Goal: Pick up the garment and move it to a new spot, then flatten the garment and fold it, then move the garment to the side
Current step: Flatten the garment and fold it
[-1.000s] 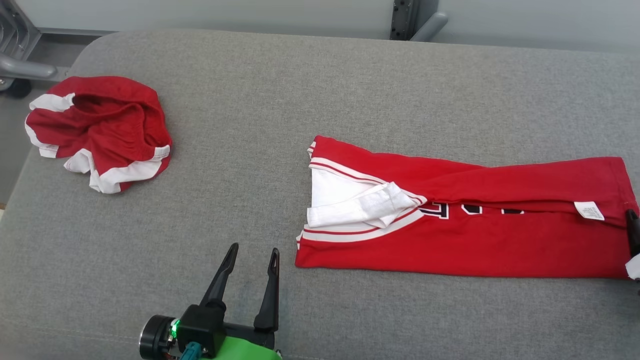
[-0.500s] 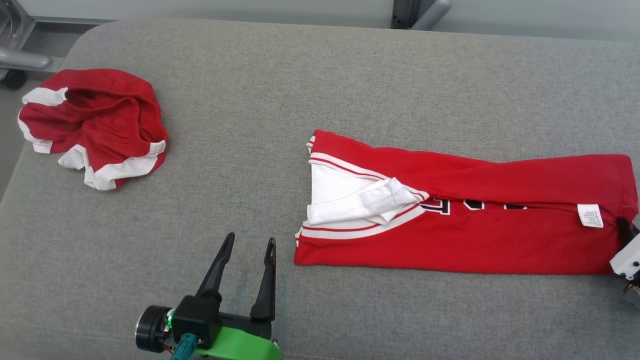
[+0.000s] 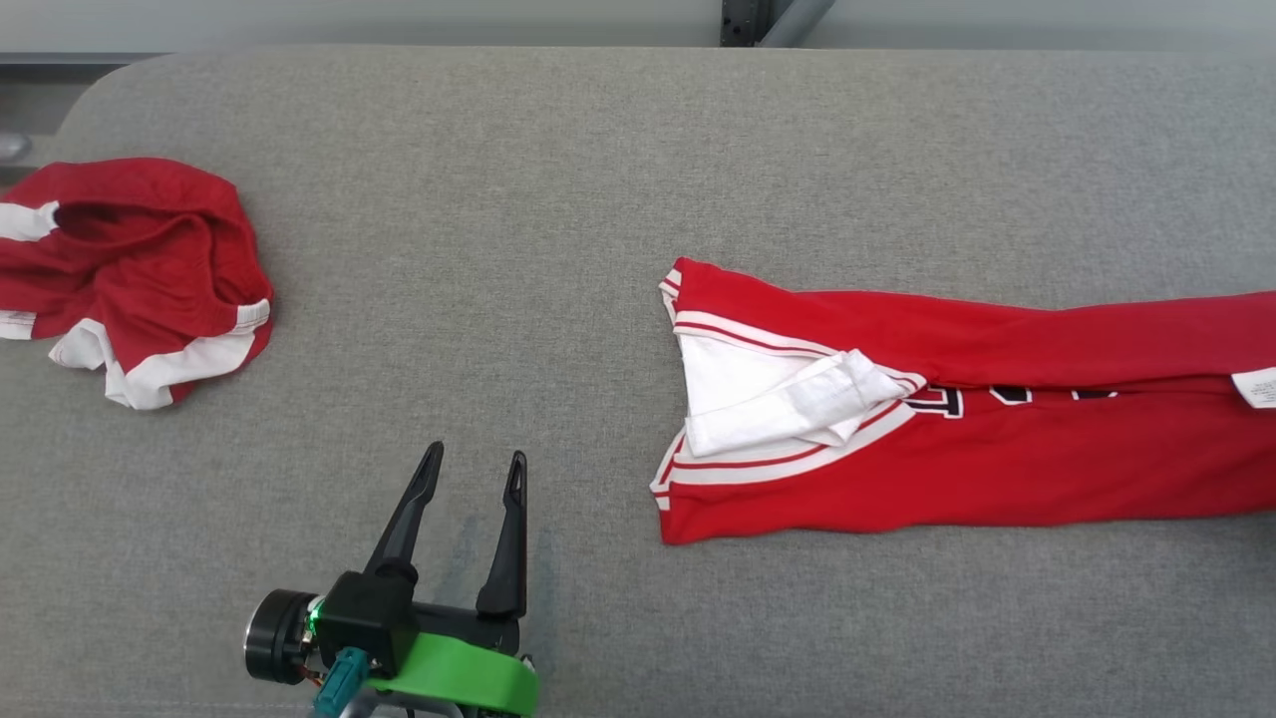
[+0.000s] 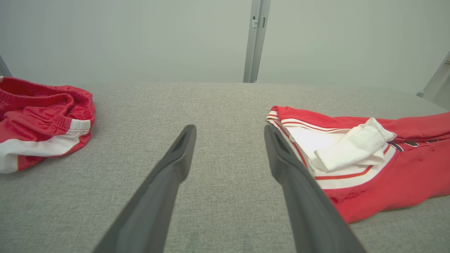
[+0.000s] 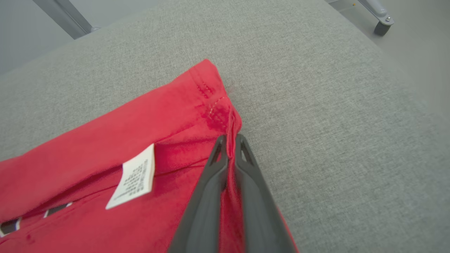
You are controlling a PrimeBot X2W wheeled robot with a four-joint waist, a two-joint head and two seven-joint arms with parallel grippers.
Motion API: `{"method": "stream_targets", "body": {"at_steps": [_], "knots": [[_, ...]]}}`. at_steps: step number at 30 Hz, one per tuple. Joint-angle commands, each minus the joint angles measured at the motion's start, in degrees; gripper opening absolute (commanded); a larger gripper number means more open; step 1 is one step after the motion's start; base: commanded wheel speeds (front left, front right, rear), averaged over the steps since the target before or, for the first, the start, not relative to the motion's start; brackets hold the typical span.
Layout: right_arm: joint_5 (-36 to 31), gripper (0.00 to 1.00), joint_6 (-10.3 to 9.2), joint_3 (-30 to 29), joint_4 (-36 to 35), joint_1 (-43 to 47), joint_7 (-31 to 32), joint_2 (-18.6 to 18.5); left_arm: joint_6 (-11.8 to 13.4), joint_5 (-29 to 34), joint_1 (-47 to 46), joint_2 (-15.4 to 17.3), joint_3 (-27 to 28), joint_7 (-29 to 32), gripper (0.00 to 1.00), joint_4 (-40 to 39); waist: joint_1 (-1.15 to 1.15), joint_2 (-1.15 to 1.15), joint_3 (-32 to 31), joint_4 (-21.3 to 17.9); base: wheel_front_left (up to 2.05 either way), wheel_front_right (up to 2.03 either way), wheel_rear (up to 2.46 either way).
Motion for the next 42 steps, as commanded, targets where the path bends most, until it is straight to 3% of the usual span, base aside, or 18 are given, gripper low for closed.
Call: {"method": "stream_targets", "body": {"at_steps": [1, 6, 13, 18, 28, 33, 42], "knots": [[-0.3, 0.0, -0.15, -0.3, -0.9, -0.4, 0.5, -1.9, -0.3, 0.5, -0.7, 0.0, 0.4, -0.2, 1.0, -0.1, 0.0, 0.0, 0.0, -1.1, 0.0, 0.0, 0.0], [1.1, 0.0, -0.13, -0.7, -5.0, -0.8, 2.6, -3.3, -0.3, 0.4, -0.7, 0.0, 0.7, -0.2, 1.0, -0.1, 0.0, 0.0, 0.0, -2.0, 0.0, 0.0, 0.0], [2.9, 0.0, -0.12, -0.6, -18.7, 0.9, 8.7, -3.0, -0.3, -0.5, -1.0, 0.0, -0.1, -0.2, 1.0, 0.7, 0.0, 0.0, -0.8, -2.0, 0.0, 0.0, 0.0], [2.0, 0.0, -0.08, -1.7, -29.3, 3.2, 13.9, -0.7, 0.2, -1.9, -0.7, 0.0, -0.9, -0.2, 1.0, 0.9, 0.0, 0.0, -1.8, 0.0, 0.0, 0.0, 0.0], [-4.9, 0.0, -0.08, -3.8, -46.8, 6.3, 27.0, 10.8, 1.2, -4.4, -0.4, 0.0, -3.6, -0.2, 1.0, 1.5, 0.0, 0.0, -3.1, 4.9, 0.0, 0.0, 0.0], [-10.3, 0.0, -0.08, -3.7, -49.9, 7.9, 32.9, 17.5, 1.5, -5.4, -0.9, 0.0, -4.4, -0.2, 1.0, 1.7, 0.0, 0.0, -3.0, 8.1, 0.0, 0.0, 0.0], [-13.8, 0.0, -0.08, -2.9, -48.9, 9.0, 36.3, 24.3, 1.8, -6.3, -1.7, 0.0, -5.3, -0.2, 1.0, 1.3, 0.0, 0.0, -1.1, 10.4, 0.0, 0.0, 0.0]]}}
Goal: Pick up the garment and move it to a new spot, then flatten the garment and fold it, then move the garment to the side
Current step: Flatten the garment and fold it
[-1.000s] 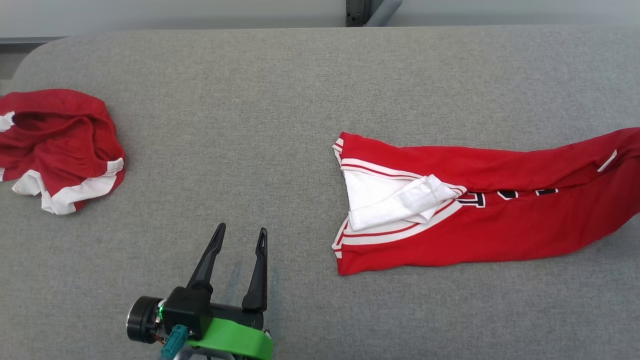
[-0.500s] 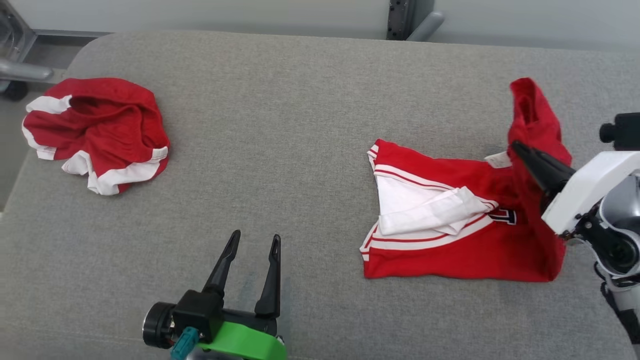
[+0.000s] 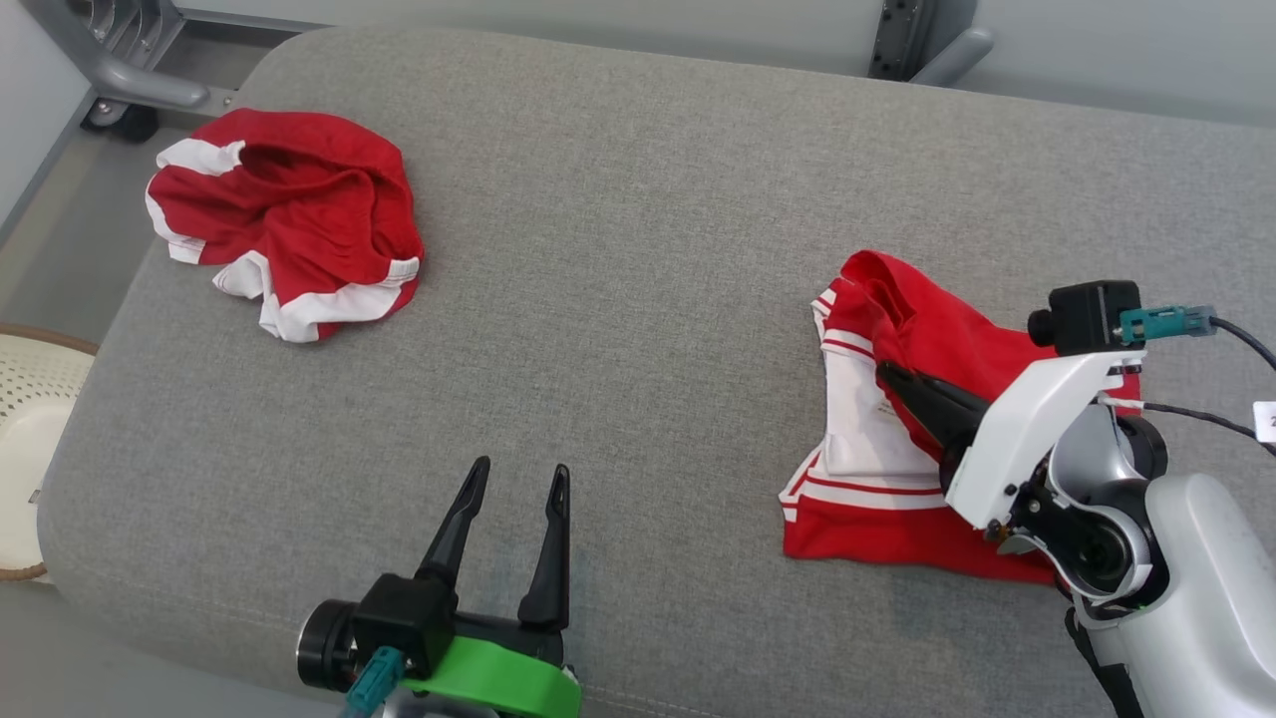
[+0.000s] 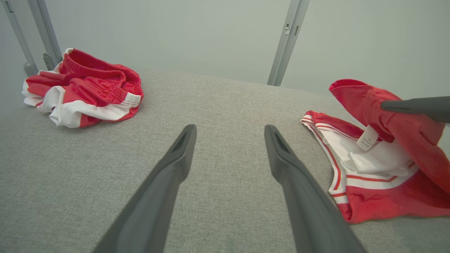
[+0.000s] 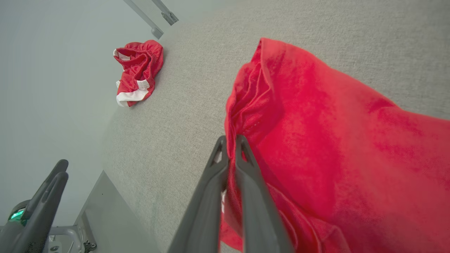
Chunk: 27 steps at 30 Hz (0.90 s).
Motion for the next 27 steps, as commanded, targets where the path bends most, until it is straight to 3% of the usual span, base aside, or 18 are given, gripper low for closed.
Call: {"method": "stream_targets", "body": {"at_steps": [1, 6, 7, 8, 9, 10, 11, 19, 27], "knots": [[-1.0, 0.0, -0.01, 0.3, 0.7, 0.5, 0.3, 0.4, 0.3, -0.2, -1.2, 0.0, -0.3, -0.2, 1.0, -0.2, 0.0, 0.0, 0.9, 0.7, 0.0, 0.0, 0.0], [-1.7, 0.0, -0.01, 1.0, 2.7, 0.4, -0.1, 2.1, 0.5, -0.7, -1.9, 0.0, -0.7, -0.2, 1.0, -0.1, 0.0, 0.0, 1.6, 1.1, 0.0, 0.0, 0.0], [-2.0, 0.14, -0.01, 1.1, 3.2, 0.3, -0.1, 2.3, 0.5, -0.8, -2.0, 0.0, -0.7, -0.2, 1.0, 0.0, 0.0, 0.0, 1.7, 1.1, 0.0, 0.0, 0.0], [-2.1, 0.19, 0.0, 1.3, 3.6, 0.2, -0.2, 2.6, 0.5, -0.8, -2.2, 0.0, -0.7, -0.2, 1.0, 0.1, 0.0, 0.0, 1.8, 1.1, 0.0, 0.0, 0.0], [-2.2, 0.29, -0.01, 1.5, 4.0, 0.2, 0.0, 2.8, 0.5, -0.9, -2.3, 0.0, -0.7, -0.2, 1.0, 0.2, 0.0, 0.0, 1.8, 1.1, 0.0, 0.0, 0.0], [-2.4, 0.49, -0.01, 1.7, 4.2, 0.1, 0.1, 3.0, 0.6, -1.0, -2.4, 0.0, -0.6, -0.2, 1.0, 0.2, 0.0, 0.0, 1.9, 1.0, 0.0, 0.0, 0.0], [-2.2, 1.0, -0.01, 1.6, 4.3, 0.1, -0.1, 3.4, 0.6, -1.1, -2.5, 0.0, -0.5, -0.2, 1.0, 0.3, 0.0, 0.0, 1.9, 0.9, 0.0, 0.0, 0.0], [1.4, 1.0, -0.01, -0.2, -1.5, 2.6, -2.1, 3.5, 0.7, -0.3, -1.5, 0.0, 0.8, -0.2, 1.0, 1.0, 0.0, 0.0, 0.2, -1.6, 0.0, 0.0, 0.0], [-1.3, 1.0, 0.0, -1.7, -7.2, 6.4, -15.7, -2.6, 1.4, 0.4, 0.1, 0.0, 4.3, -0.2, 1.0, 0.7, 0.0, 0.0, -2.6, -7.5, 0.0, 0.0, 0.0]]}}
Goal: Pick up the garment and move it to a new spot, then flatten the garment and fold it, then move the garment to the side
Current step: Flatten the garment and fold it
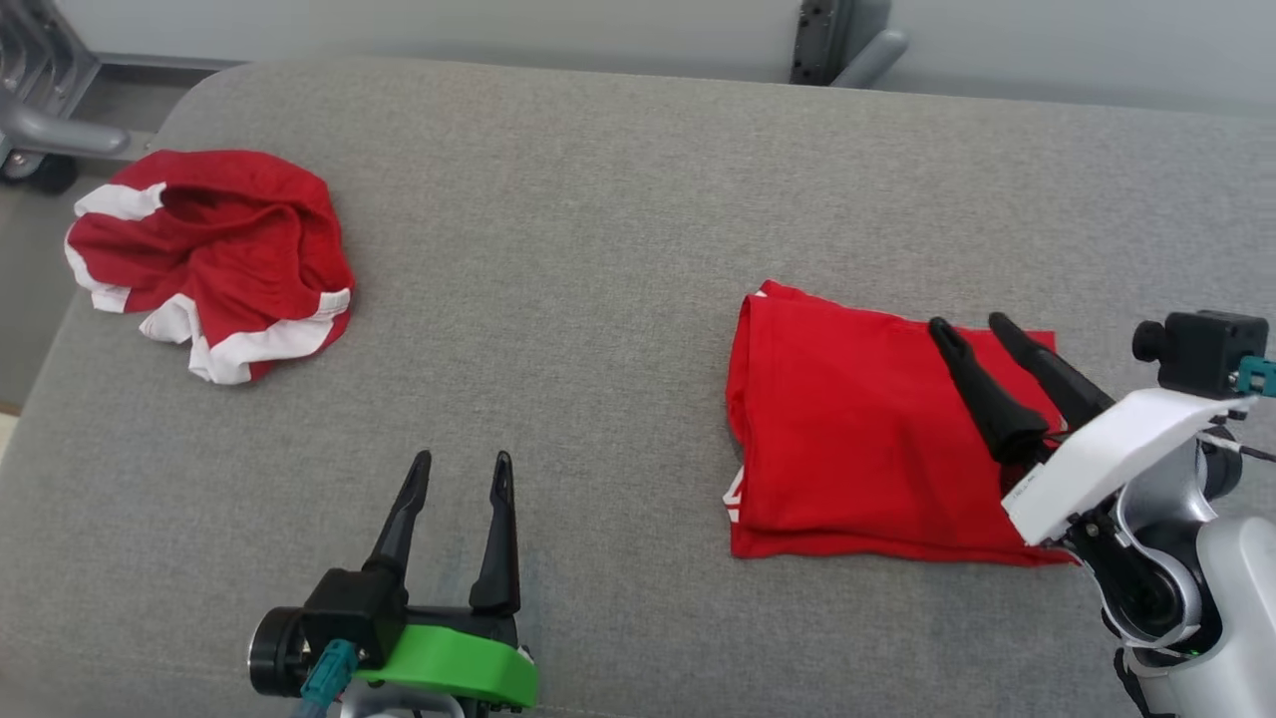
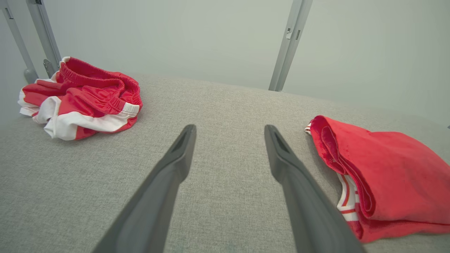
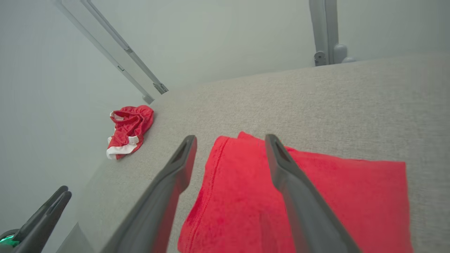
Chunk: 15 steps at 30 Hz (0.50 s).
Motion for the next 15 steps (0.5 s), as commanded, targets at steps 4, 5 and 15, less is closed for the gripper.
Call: {"method": "stream_targets", "body": {"at_steps": [4, 5, 15], "knots": [[-0.9, 1.0, 0.0, 0.3, 3.2, 2.2, -8.5, -0.2, 0.9, -0.8, 1.6, 0.0, 2.4, -0.2, 1.0, -0.1, 0.0, 0.0, -3.5, -5.6, 0.0, 0.0, 0.0], [-1.4, 1.0, 0.0, 0.7, 4.1, 2.4, -10.9, -0.4, 0.8, -0.9, 1.8, 0.0, 3.0, -0.2, 1.0, -0.2, 0.0, 0.0, -3.9, -6.4, 0.0, 0.0, 0.0], [-9.8, 1.0, 0.0, 5.4, 15.7, 4.6, -31.8, -1.2, 0.5, 1.1, 4.7, 0.0, 6.5, -0.2, 1.0, -0.4, 0.0, 0.0, -9.0, -12.1, 0.0, 0.0, 0.0]]}}
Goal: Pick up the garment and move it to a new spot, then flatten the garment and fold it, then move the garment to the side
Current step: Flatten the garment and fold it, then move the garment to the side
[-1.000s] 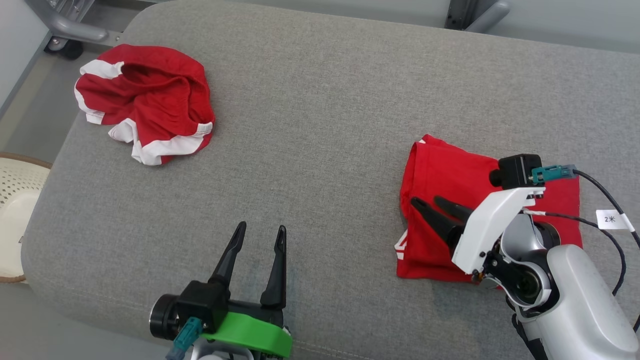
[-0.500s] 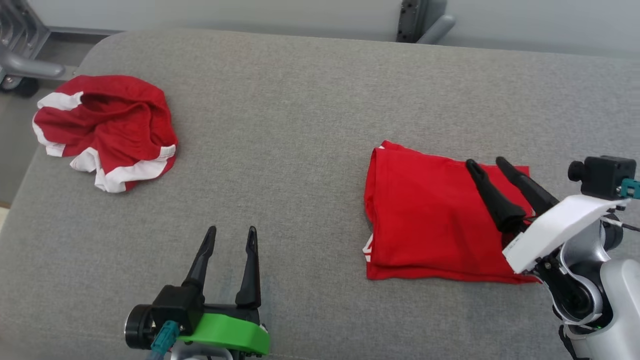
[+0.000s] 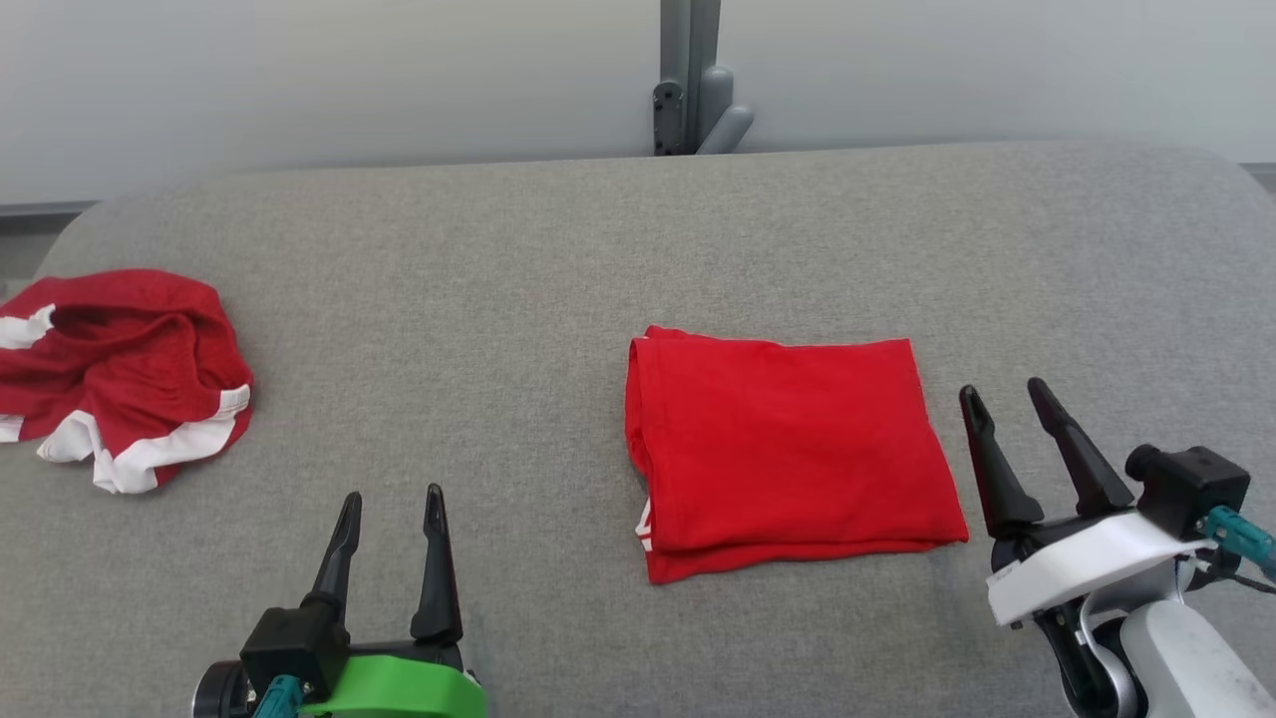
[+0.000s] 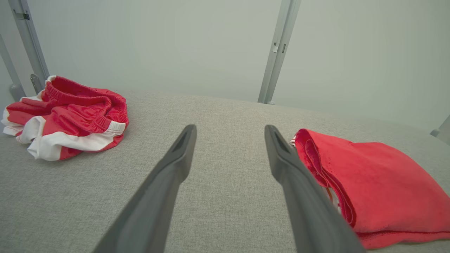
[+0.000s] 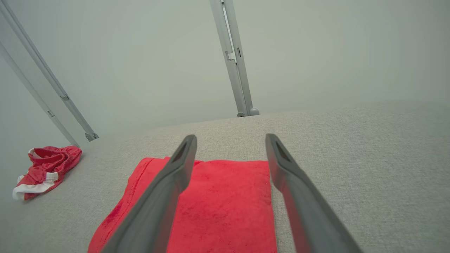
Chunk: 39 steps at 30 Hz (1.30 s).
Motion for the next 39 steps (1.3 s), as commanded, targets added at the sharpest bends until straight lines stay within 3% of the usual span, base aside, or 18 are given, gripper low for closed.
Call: {"method": "stream_targets", "body": {"at_steps": [1, 4, 10, 18, 39], "knots": [[-2.1, 1.0, 0.01, 1.0, 1.5, 1.1, -2.1, -0.1, -0.4, 0.6, 1.5, 0.1, 0.7, -0.2, 1.0, -0.2, 0.0, 0.0, -3.6, -3.5, 0.0, 0.0, 0.0], [-4.9, 1.0, 0.01, 2.1, 2.8, 1.6, -3.3, -0.2, -0.7, 0.9, 2.4, 0.0, 1.4, -0.2, 1.0, -0.8, 0.0, 0.0, -4.5, -4.1, 0.0, 0.0, 0.0], [-9.6, 1.0, 0.0, 0.7, -2.0, 4.2, -3.3, 1.2, -2.1, 1.4, 3.7, 0.1, 2.3, -0.2, 1.0, -1.5, 0.0, 0.0, -5.9, -4.1, 0.0, 0.0, 0.0], [-16.1, 1.0, 0.0, -5.2, -1.8, 9.8, -3.4, 5.1, -4.3, 2.8, 6.6, 0.1, 3.3, -0.2, 1.0, -2.9, 0.0, 0.0, -7.4, -2.9, 0.0, 0.0, 0.0], [-18.0, 1.0, 0.0, -5.7, -2.5, 12.4, -3.4, 6.8, -4.6, 6.0, 7.9, 0.1, 3.3, -0.2, 1.0, -2.0, 0.0, 0.0, -8.0, -2.7, 0.0, 0.0, 0.0]]}}
